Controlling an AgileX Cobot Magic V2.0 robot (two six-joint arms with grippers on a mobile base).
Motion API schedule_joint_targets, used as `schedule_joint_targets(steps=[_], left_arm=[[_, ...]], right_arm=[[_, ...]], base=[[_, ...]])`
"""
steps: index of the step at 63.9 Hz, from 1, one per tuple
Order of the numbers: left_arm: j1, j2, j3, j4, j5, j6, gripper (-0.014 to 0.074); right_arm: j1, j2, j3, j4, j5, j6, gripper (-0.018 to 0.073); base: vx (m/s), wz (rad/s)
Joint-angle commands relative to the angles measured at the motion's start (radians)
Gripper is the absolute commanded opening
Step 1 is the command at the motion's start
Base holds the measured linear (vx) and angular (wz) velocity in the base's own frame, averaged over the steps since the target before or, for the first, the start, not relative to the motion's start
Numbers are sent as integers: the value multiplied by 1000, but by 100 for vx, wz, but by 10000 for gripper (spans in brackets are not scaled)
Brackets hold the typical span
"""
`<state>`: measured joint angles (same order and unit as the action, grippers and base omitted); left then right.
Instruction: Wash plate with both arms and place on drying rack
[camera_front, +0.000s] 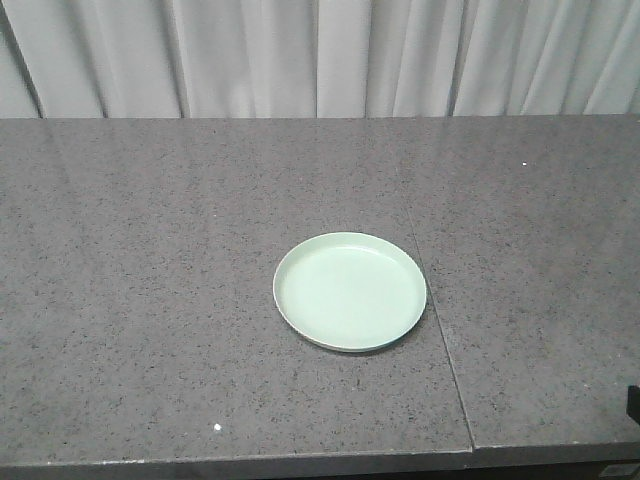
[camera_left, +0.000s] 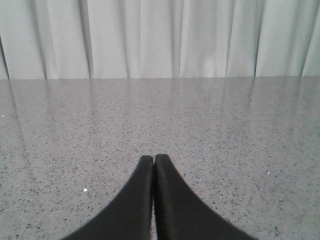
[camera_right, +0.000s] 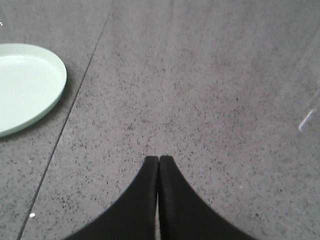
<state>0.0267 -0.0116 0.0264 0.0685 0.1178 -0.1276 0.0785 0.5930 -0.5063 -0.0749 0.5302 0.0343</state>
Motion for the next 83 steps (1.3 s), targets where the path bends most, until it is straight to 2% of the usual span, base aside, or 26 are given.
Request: schedule_joint_targets(steps=[1,9,17,50,59,75,83], left_arm=[[1,-15,22,-4,-73,-10,-6],[1,-15,22,-4,-73,-10,-6],[1,-15,22,-4,-73,-10,-6],[1,-15,22,-4,-73,-10,-6],[1,-15,22,-4,-73,-10,-6],[1,-15,22,-4,-73,-10,-6],[1,-15,22,-4,-73,-10,-6]], right_arm=[[-5,111,-107,-10,34,-7,-9],[-5,220,-186,-10,95,-7,-9],[-5,291,-225,36,152,1,-9],[-5,323,-224,31,165,2,9],[-5,323,-224,27,173,1,89],[-5,323,-224,29,184,1,356],[-5,323,-224,38,183,0,457]], base=[[0,0],[0,0],[0,0],[0,0],[0,0],[0,0],[0,0]])
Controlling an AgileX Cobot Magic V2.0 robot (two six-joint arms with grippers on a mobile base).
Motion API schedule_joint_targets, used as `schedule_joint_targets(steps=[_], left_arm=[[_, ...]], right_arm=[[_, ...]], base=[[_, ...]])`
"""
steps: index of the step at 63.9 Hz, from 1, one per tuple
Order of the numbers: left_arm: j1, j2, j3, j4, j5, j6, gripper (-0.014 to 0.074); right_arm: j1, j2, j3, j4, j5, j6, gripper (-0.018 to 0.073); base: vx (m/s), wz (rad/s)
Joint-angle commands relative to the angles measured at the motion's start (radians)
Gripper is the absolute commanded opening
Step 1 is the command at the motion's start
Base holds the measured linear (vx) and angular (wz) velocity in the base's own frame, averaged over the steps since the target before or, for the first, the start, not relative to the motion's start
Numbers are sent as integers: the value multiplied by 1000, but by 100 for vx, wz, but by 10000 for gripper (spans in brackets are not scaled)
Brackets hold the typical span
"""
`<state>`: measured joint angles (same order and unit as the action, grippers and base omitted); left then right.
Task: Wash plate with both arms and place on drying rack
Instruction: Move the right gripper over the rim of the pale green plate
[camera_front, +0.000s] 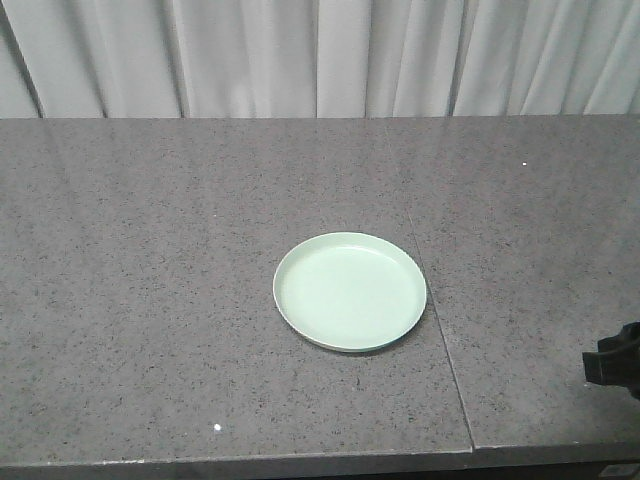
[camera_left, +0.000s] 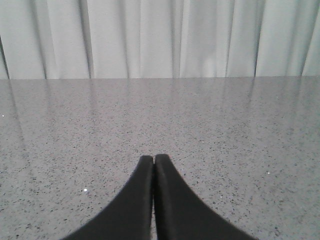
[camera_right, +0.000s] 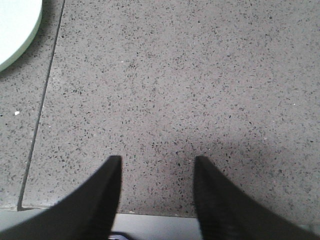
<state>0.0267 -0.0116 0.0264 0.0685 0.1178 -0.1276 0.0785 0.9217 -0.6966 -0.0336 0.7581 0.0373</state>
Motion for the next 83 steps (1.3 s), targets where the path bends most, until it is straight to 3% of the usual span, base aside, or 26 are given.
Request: schedule_joint_targets(steps=[1,8,14,22,30,48,58,76,83], left_arm=[[1,-15,22,-4,-73,-10,-6],[1,-15,22,-4,-73,-10,-6],[1,-15,22,-4,-73,-10,-6],[1,-15,22,-4,-73,-10,-6],[1,-15,22,-4,-73,-10,-6],[1,-15,22,-4,-73,-10,-6],[1,-15,22,-4,-73,-10,-6],[1,-15,22,-4,-73,-10,-6],[1,-15,22,-4,-73,-10,-6]], right_arm=[[-5,-6,-34,2,-47,-3,463],[-5,-6,-34,50,-51,-49,477],[-4,-6,-34,136,-71,-191,473],[-4,-6,-34,333,-138,-439,472],[-4,6,-35,533,-208,-593,472],[-4,137,-108,714,-240,-874,473],[-4,242,-183,777,-240,-888,473],[-2,461,-414,764,-103,-788,473],[37,520,-483,730,-108,-738,473]], base=[[0,0],[0,0],[0,0],[0,0],[0,0],[0,0],[0,0],[0,0],[0,0]])
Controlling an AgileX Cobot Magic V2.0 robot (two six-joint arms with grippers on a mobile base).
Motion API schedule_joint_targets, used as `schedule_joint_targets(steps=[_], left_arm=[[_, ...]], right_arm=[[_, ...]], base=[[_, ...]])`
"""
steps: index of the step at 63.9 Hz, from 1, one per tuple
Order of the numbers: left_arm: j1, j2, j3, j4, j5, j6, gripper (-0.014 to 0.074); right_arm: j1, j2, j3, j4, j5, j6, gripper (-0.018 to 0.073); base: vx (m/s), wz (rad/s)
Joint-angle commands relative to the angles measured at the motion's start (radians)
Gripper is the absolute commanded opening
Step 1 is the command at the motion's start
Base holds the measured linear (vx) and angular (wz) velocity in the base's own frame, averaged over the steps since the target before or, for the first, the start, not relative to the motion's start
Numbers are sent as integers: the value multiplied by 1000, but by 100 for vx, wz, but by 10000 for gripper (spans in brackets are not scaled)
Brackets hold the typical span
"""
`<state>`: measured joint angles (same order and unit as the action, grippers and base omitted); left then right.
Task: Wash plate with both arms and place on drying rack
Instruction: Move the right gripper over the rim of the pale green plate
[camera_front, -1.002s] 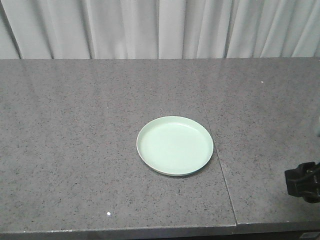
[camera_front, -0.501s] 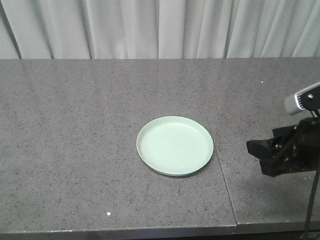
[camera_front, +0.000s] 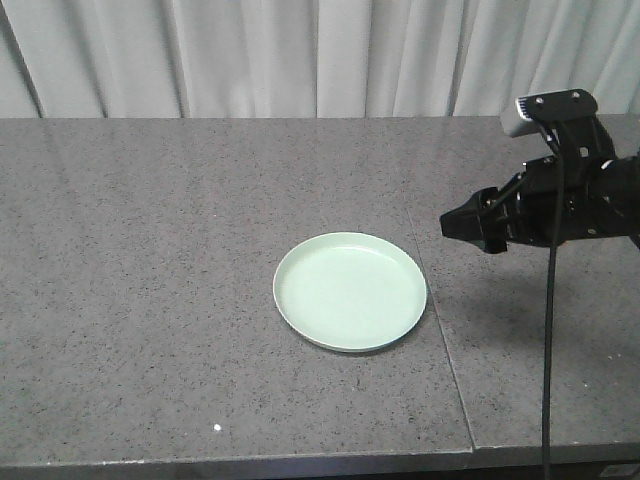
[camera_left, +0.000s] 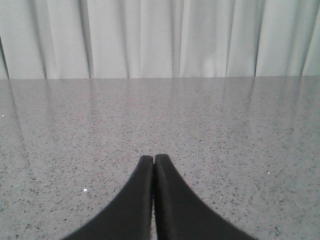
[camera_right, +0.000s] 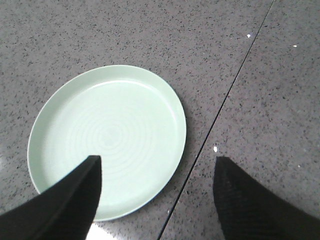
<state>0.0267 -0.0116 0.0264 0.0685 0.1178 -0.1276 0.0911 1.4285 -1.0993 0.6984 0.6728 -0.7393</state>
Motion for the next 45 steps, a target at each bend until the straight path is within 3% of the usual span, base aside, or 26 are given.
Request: schedule_joint_targets(steps=[1,6,15,20,25,29,45], left_arm=[[1,-15,22,-4,-73,-10,-6],[1,-15,22,-4,-73,-10,-6],[1,-15,22,-4,-73,-10,-6],[1,-15,22,-4,-73,-10,-6],[1,-15,22,-4,-73,-10,-6],[1,-15,22,-4,-73,-10,-6],[1,-15,22,-4,-73,-10,-6]], right_arm=[[37,25,-90,-12,-22,49,473],[80,64,-144,-98,-26,149,473],[169,154,-252,-382,12,447,473],[194,204,-309,-521,69,622,473],[193,252,-360,-598,144,728,473],[190,300,-407,-630,208,773,473],[193,430,-520,-638,358,768,473]], base=[[0,0],[0,0],[0,0],[0,0],[0,0],[0,0],[0,0]])
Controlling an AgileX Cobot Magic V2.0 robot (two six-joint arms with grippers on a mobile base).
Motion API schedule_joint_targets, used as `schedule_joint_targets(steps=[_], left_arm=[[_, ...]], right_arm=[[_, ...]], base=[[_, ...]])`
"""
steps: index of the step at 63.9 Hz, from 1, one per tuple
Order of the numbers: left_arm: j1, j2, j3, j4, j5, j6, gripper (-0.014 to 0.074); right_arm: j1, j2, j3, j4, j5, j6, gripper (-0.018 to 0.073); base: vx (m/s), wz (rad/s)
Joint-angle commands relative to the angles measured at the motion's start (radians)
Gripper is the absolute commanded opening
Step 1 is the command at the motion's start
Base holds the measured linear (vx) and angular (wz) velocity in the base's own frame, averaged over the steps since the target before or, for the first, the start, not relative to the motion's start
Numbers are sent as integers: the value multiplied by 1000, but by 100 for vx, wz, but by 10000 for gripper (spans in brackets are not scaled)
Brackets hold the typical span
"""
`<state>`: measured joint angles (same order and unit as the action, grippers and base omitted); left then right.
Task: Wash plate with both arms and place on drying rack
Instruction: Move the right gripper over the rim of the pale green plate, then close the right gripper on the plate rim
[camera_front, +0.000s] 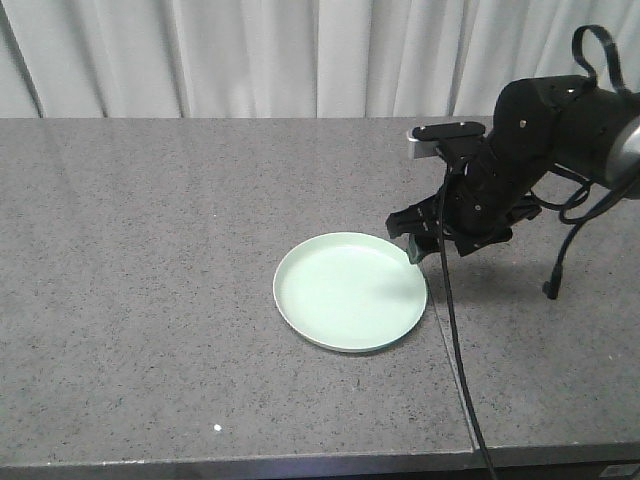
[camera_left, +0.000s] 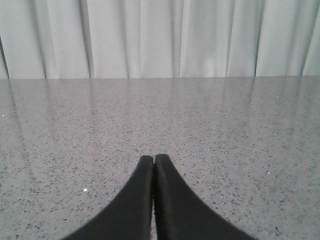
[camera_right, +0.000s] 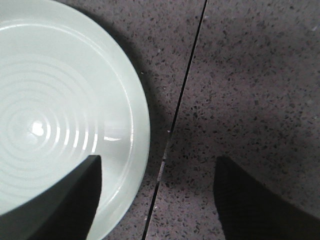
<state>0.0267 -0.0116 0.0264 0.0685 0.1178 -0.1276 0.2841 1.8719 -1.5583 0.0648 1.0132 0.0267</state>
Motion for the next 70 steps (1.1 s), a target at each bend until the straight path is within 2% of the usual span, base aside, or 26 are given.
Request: schedule_joint_targets(steps=[1,18,49,57,70], left_arm=[[1,-15,22,-4,-73,-10,-6],[1,-15,22,-4,-73,-10,-6],[1,-15,22,-4,-73,-10,-6],[1,-15,22,-4,-73,-10,-6],[1,-15,22,-4,-73,-10,-6]], right_arm=[[0,-7,-64,-4,25,2,473],[0,74,-129,-5,113,-6,442],[0,117,-158,-4,132,-7,410],[0,117,-158,-8,131,-8,322],[0,117,-158,-8,135,-19,85]], base=[[0,0],[0,0],[0,0],[0,0],[0,0]])
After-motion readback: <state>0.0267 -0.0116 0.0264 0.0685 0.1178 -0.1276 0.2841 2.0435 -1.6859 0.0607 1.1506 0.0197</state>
